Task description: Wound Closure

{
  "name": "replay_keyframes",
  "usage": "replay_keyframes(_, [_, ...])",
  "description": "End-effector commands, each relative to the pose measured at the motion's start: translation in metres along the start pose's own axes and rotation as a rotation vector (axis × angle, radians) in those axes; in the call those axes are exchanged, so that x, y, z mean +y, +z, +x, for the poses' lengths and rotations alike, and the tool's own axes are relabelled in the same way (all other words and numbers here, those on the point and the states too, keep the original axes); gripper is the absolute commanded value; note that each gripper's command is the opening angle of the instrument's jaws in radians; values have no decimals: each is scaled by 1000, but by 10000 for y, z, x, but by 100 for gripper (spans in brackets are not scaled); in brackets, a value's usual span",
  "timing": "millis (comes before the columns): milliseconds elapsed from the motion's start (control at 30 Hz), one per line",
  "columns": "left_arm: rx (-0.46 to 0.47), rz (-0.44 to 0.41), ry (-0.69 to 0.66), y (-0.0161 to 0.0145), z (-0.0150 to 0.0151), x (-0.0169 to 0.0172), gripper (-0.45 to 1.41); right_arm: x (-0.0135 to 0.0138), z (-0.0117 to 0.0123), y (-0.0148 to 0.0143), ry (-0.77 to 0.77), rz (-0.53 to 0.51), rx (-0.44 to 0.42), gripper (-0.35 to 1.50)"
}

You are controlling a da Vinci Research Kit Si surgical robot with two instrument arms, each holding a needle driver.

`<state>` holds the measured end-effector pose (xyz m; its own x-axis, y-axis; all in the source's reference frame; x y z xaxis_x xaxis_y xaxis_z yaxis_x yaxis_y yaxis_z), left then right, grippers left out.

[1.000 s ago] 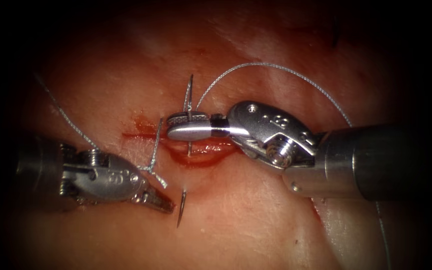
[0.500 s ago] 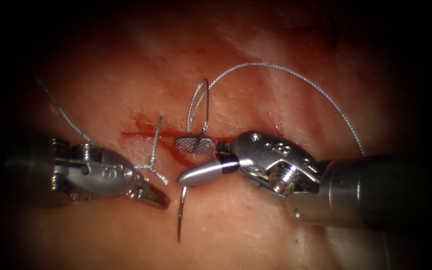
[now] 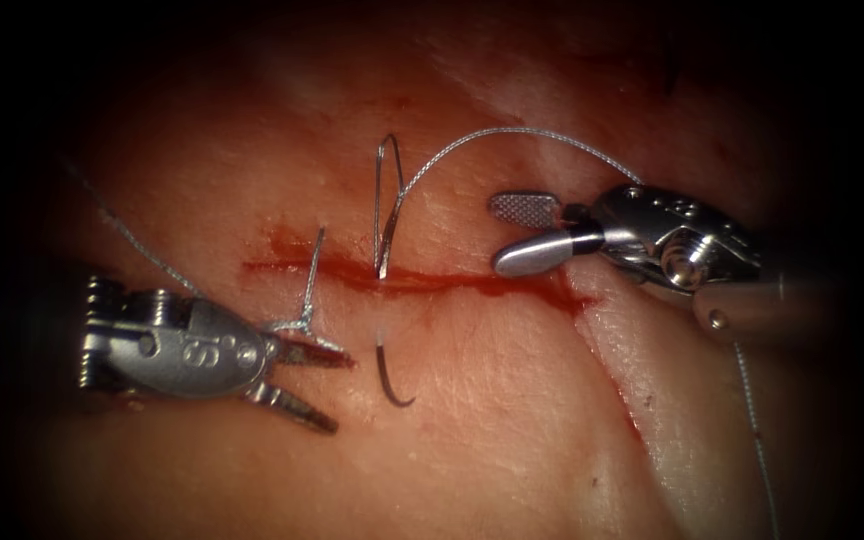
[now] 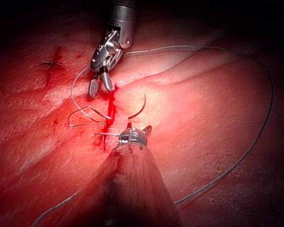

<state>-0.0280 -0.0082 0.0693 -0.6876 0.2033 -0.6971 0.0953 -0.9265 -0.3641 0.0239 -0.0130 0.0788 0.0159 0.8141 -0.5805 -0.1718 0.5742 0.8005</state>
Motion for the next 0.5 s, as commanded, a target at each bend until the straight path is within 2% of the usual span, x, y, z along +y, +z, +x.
replay_keyframes(33, [22,7,27,8,6,-2,37,-4,-8,0,1,2,1,133])
replay_keyframes(267, [52,33,28,24,24,-9,27,-19,-14,-2,0,8,-2,133])
replay_keyframes(500, [47,56,40,43,14,-13,10,-19,-15,-1,0,7,-2,131])
